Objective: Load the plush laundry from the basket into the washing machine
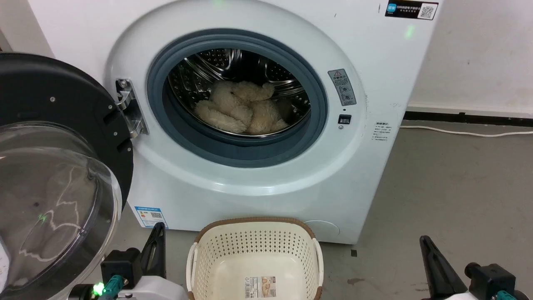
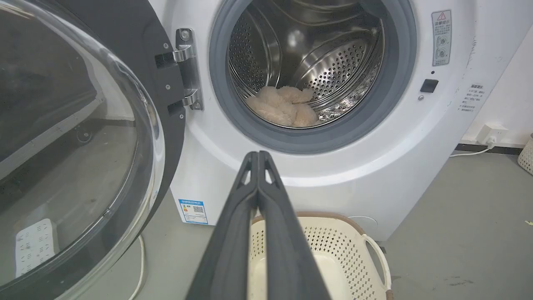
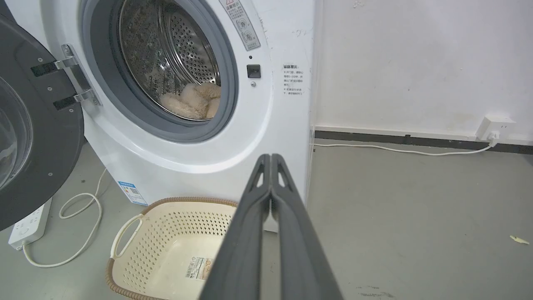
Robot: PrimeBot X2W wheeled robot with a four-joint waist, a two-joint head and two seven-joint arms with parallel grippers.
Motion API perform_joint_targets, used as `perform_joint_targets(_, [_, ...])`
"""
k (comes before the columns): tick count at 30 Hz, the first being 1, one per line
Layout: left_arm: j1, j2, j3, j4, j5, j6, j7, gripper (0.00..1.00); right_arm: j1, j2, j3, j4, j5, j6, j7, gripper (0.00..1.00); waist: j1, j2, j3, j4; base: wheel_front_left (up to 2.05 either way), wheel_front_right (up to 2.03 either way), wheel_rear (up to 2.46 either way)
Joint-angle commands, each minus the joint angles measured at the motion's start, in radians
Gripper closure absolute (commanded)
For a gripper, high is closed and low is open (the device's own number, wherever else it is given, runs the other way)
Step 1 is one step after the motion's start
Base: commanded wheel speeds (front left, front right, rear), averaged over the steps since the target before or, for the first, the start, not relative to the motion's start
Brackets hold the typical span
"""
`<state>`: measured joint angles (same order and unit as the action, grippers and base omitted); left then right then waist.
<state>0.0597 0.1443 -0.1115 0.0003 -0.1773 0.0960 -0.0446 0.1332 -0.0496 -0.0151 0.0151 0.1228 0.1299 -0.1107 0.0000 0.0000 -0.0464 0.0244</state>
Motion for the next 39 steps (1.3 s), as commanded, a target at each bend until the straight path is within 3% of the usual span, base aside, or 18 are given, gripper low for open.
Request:
perform_joint_targets(1, [-0.019,-0.004,0.008,0.0,0.011,-0.006,0.002,1.0,-0.019,0.0,0.002,-0.004,-0.01,0.0,0.004,1.0,0.0,0.0,0.001,-0.001,0.0,0.0,0.0])
perform_joint_targets(39, [-0.045,-0.063,0.075,0.0,0.119,-0.064,0.03,1.0,-0.093,-0.001,0.01,-0.011,-0.083,0.001,0.073,1.0,0.0,0.0,0.031,-0.016,0.0,0.0,0.0])
